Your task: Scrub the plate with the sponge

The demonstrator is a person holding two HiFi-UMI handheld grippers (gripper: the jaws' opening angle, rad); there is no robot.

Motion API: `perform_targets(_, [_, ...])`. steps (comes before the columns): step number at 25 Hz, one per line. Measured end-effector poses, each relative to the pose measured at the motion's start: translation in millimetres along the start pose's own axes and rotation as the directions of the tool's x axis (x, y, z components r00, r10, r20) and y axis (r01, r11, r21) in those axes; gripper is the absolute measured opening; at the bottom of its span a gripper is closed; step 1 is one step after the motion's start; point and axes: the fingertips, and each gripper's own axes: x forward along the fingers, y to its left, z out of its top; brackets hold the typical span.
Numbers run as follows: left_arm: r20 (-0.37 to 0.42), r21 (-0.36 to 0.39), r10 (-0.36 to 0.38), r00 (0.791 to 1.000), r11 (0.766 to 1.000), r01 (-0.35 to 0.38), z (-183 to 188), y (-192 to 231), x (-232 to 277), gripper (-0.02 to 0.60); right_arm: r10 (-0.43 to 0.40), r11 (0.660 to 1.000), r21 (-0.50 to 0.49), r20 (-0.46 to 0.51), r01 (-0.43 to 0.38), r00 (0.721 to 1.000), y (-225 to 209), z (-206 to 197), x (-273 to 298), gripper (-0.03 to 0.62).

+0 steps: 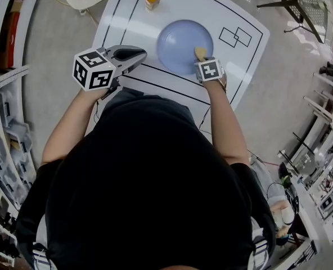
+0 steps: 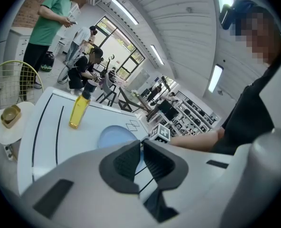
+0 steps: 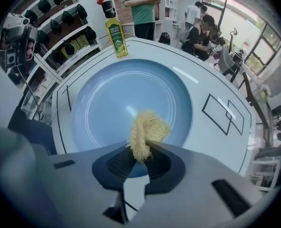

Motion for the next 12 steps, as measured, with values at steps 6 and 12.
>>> perform_targets(6, [0.000,0.006,-0.011,1.000,1.000,0.011,-2.6,-5.8,-1.7,0.026,-0.021,1.000,0.007,0.015,0.021,1.000,2.6,2.2,-5.8,0.043])
perform_targets(12, [0.007,0.006,-0.011,1.000,1.000,0.011,-1.4,-5.3,-7.1,0.026,0.010,1.000,0.024,-0.001,-0.010,1.000,19.0,-4.6,-8.7,0.039])
